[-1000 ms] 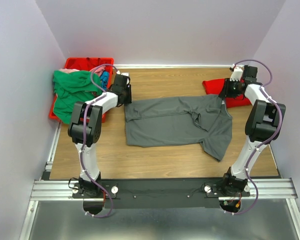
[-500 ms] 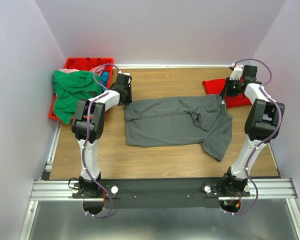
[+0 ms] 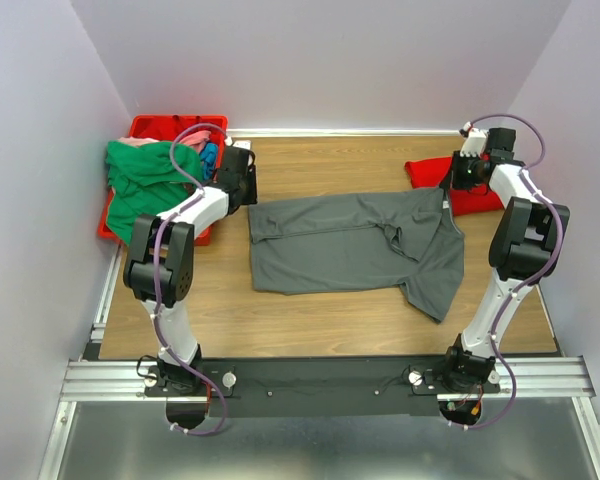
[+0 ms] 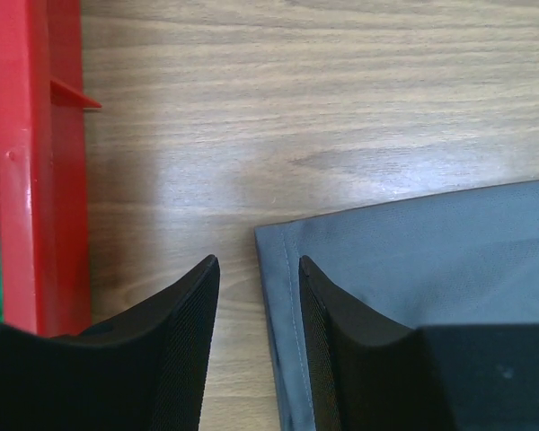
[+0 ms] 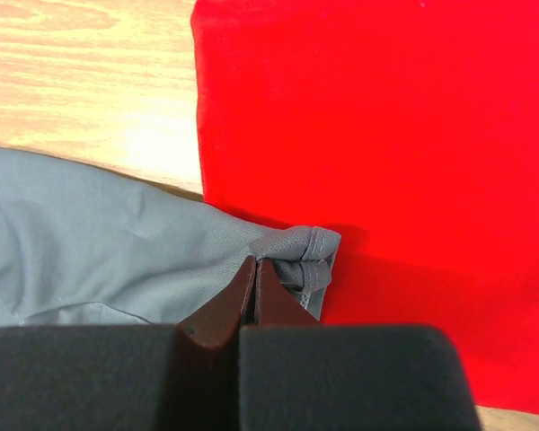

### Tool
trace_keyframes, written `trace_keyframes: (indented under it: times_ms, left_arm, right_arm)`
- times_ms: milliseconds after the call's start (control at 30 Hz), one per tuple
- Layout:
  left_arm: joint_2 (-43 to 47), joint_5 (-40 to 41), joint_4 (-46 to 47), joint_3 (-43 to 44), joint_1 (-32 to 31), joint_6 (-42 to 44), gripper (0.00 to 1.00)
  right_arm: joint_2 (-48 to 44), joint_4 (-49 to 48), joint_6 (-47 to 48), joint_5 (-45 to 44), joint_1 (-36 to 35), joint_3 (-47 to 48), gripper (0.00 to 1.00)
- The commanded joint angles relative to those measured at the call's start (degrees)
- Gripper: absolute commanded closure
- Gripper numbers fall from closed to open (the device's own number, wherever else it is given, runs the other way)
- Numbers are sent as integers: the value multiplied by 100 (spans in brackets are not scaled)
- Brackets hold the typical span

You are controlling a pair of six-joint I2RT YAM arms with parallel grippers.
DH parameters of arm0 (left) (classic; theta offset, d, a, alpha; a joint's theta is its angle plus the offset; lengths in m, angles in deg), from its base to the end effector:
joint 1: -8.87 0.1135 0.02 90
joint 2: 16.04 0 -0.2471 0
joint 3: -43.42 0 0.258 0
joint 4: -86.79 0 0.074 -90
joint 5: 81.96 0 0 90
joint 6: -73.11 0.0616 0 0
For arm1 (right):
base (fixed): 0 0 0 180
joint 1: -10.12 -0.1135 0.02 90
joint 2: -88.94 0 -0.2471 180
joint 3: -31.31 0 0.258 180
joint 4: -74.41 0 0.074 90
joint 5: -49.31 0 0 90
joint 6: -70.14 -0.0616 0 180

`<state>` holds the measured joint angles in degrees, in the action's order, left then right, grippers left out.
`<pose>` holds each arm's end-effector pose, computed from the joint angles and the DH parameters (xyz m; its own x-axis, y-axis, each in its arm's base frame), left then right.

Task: Fold and stack the t-shirts
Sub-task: Fold the tshirt

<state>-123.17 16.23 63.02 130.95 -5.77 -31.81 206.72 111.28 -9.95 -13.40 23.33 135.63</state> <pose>0.4221 -0.1012 0.1704 -0.6806 -0.0856 -0.7276 -0.0261 0.9954 -0.0926 0.4623 -0.0795 0.1730 -0.7241 0.0129 -0.6896 -0.2096 0.9484 0.2378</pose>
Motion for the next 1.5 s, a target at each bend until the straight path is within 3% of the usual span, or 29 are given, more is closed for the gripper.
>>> trace_keyframes:
  times_ms: [0,300,467,600,633,700,733,1367,1400,1467]
  left_arm:
    - [-114,-150,84,-122,31,-73,51]
    - [-580,-405,-13,124,22,-64,53]
    - [-747,-572,-83,291,22,-64,60]
    - [-844,-652,-75,352,31,-73,75]
    - [-844,-625,-49,361,31,-73,86]
    - [-853,-564,-40,387,31,-73,99]
    - [-879,-485,-48,448,39,-64,100]
    - [-1372,-405,-294,1284,154,129,100]
    - [-1363,-405,-303,1319,145,121,100]
    - [-1319,-405,-365,1433,145,138,84]
  right_arm:
    - [132,40,28,163,41,203,100]
    - [228,49,142,224,41,387,100]
    - [298,57,151,207,41,484,100]
    - [360,57,151,154,41,572,99]
    - [360,66,160,137,41,598,100]
    - [395,66,178,93,41,634,100]
    - [395,66,178,23,41,651,100]
    - [694,93,239,-575,41,1222,99]
    - [694,93,239,-602,41,1240,94]
    - [659,93,248,-742,41,1240,85]
